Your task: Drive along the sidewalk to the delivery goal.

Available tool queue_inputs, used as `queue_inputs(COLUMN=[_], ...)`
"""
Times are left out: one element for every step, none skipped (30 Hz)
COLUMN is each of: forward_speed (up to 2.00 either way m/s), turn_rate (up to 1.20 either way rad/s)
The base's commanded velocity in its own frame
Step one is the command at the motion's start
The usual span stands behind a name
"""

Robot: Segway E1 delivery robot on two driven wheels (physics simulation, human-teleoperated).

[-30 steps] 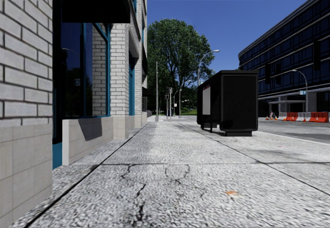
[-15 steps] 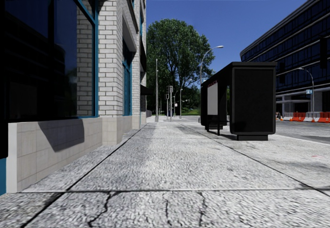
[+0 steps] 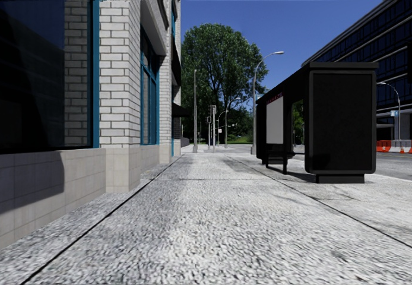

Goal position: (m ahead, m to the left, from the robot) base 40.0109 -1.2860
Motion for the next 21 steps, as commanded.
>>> queue_inputs(forward_speed=[2.00,2.00,2.00,2.00,2.00,2.00,2.00,2.00,2.00,2.00,2.00,2.00,2.00,2.00,2.00,2.00,2.00,2.00,2.00,2.00,2.00], turn_rate=[0.00,0.00,0.00,0.00,0.00,0.00,0.00,0.00,0.00,0.00,0.00,0.00,0.00,0.00,0.00,0.00,0.00,0.01,0.05,0.05,0.05])
